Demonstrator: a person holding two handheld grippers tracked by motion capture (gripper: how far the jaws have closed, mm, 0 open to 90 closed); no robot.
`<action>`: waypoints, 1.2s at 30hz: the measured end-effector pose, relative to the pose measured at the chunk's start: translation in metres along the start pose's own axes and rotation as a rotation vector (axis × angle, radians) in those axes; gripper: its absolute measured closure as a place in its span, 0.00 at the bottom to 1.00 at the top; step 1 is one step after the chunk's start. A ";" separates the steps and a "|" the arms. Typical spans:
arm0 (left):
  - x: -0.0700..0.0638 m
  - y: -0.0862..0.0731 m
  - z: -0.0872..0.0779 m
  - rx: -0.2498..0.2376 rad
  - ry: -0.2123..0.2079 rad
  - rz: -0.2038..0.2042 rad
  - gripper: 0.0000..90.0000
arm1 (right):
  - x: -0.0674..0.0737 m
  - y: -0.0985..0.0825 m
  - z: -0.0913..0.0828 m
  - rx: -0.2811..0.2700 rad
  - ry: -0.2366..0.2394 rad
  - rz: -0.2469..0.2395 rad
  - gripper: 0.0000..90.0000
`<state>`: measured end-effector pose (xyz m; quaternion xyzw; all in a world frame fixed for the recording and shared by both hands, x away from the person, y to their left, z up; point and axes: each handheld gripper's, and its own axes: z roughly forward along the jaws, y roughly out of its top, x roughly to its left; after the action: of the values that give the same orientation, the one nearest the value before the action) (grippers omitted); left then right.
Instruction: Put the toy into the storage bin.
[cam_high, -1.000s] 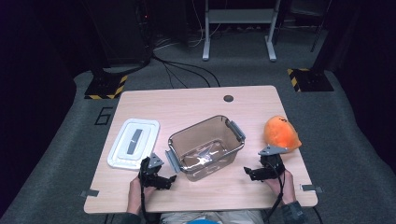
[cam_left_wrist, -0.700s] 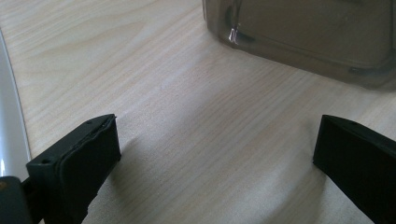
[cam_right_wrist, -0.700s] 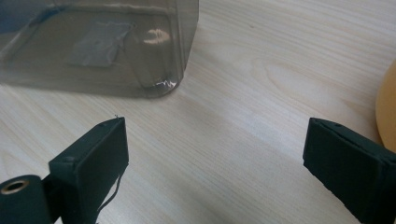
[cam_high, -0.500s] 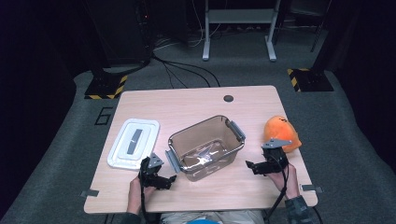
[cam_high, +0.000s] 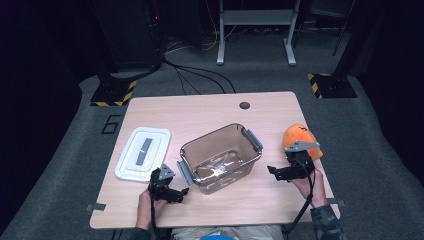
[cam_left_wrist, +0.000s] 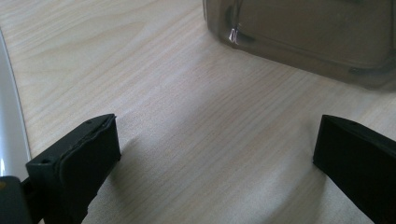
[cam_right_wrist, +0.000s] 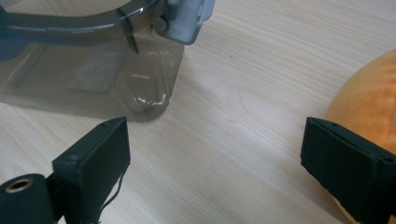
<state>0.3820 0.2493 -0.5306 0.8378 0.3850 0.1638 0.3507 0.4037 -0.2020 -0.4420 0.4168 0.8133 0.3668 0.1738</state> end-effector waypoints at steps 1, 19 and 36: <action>0.000 0.000 0.000 0.000 0.000 0.000 0.00 | 0.000 0.000 0.000 0.000 0.000 0.000 0.08; 0.000 0.000 0.000 -0.005 0.002 0.003 0.00 | -0.020 0.021 -0.020 -0.015 -0.021 0.005 0.07; 0.000 0.000 0.000 -0.005 0.002 0.003 0.00 | -0.038 0.037 -0.023 -0.007 -0.046 0.020 0.02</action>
<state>0.3821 0.2493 -0.5308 0.8373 0.3837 0.1663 0.3523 0.4330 -0.2282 -0.4002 0.4325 0.8037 0.3618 0.1902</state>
